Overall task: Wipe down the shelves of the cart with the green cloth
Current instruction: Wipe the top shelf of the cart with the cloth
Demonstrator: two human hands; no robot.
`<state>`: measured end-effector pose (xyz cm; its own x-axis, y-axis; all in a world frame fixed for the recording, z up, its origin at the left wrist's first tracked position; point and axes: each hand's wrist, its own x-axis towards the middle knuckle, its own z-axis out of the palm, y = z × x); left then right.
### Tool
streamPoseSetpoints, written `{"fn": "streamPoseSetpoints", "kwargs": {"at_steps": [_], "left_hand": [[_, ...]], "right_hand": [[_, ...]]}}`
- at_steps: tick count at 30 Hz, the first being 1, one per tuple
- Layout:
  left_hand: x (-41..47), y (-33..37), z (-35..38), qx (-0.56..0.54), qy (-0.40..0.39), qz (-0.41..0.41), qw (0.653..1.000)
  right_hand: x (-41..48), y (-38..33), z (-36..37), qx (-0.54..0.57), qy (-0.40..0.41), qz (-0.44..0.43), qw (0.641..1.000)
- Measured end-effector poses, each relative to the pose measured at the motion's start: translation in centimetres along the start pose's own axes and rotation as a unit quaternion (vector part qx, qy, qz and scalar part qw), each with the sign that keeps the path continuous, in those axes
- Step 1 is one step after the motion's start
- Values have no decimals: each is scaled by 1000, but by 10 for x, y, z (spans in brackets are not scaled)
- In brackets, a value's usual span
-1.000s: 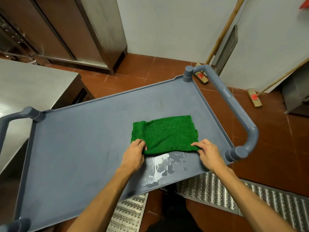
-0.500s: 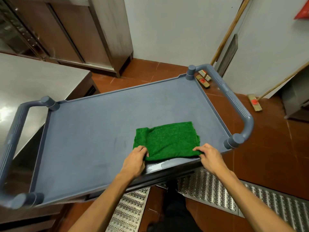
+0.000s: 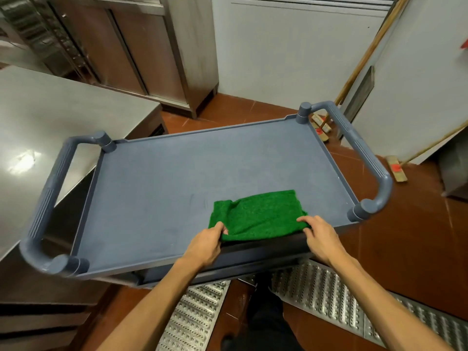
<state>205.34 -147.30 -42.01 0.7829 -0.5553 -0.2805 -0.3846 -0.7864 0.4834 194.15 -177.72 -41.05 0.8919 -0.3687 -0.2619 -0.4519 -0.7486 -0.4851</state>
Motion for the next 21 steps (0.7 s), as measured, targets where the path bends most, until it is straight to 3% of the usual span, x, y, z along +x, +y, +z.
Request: {"fn": "streamPoseSetpoints", "kwargs": {"at_steps": [7,21], "left_hand": [[-26,-18,-11,13,-19,-18,1000],[-82,-88,-51,-16,4,-120,993]], "right_hand": [[-14,-22,13,32,43,-56,997],[-28,-98,48,70,15,-118,990]]}}
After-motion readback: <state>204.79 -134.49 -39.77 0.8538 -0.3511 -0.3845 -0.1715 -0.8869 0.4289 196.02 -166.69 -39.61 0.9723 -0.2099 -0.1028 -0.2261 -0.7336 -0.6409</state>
